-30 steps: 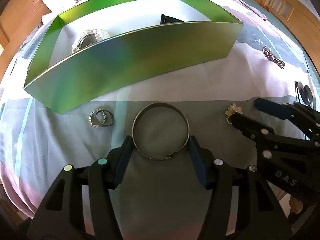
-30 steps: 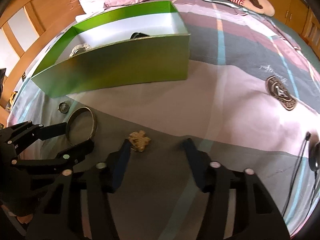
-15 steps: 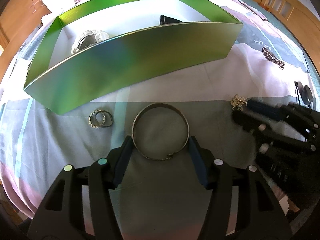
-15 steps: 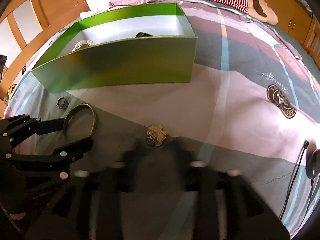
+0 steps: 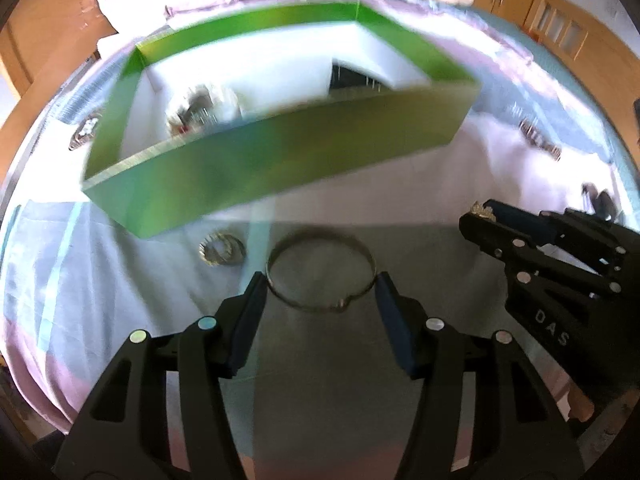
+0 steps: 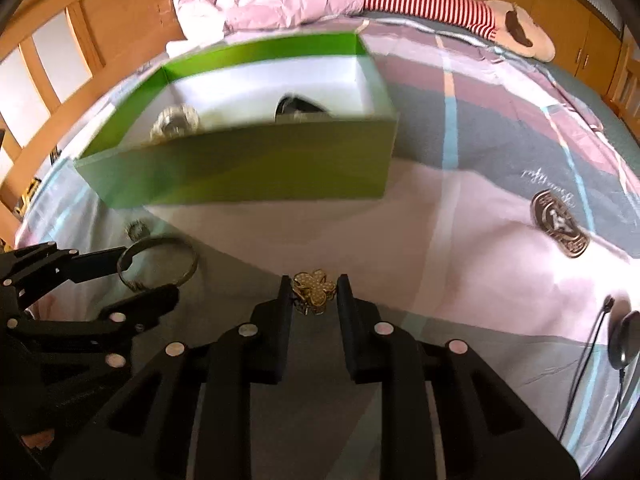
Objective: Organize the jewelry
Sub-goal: 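Grasp the silver bangle with the left tool while the right tool grasps the gold flower brooch, then carry the bangle and brooch into the green box and open both tools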
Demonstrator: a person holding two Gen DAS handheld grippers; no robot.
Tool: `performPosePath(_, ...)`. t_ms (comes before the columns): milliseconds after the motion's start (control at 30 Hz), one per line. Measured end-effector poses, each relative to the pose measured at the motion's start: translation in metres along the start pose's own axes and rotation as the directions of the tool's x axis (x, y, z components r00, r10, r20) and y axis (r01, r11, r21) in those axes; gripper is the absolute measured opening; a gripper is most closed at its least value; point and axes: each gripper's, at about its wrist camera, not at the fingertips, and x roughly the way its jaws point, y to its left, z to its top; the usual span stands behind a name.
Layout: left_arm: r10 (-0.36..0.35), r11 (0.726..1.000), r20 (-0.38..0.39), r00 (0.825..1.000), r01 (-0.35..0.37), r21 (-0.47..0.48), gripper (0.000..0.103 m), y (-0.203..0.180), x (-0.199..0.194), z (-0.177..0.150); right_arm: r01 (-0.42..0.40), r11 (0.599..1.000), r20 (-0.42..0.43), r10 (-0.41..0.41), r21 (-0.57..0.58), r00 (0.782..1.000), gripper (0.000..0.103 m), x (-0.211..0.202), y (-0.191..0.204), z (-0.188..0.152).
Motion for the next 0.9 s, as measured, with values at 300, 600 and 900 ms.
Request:
performPosePath(300, -0.027, 0.992, 0.128, 0.991, 0.042, -0.119, 0.008, 0.057, -0.049, 0.065, -0.061, 0.998, 0.154, 0.057, 0.024, 0.986, 0.023, -0.030, 0.002, 0.071)
performPosePath(600, -0.109, 0.992, 0.041, 0.993, 0.111, -0.054, 0.048, 0.032, -0.031, 0.041, -0.005, 0.999, 0.120, 0.009, -0.035, 0.993, 0.023, -0.029, 0.014, 0.045)
performPosePath(900, 0.000, 0.987, -0.069, 0.998, 0.011, 0.160, 0.073, -0.033, 0.021, 0.023, 0.051, 0.997, -0.063, -0.048, 0.063, 0.997, 0.023, 0.005, -0.023, -0.026)
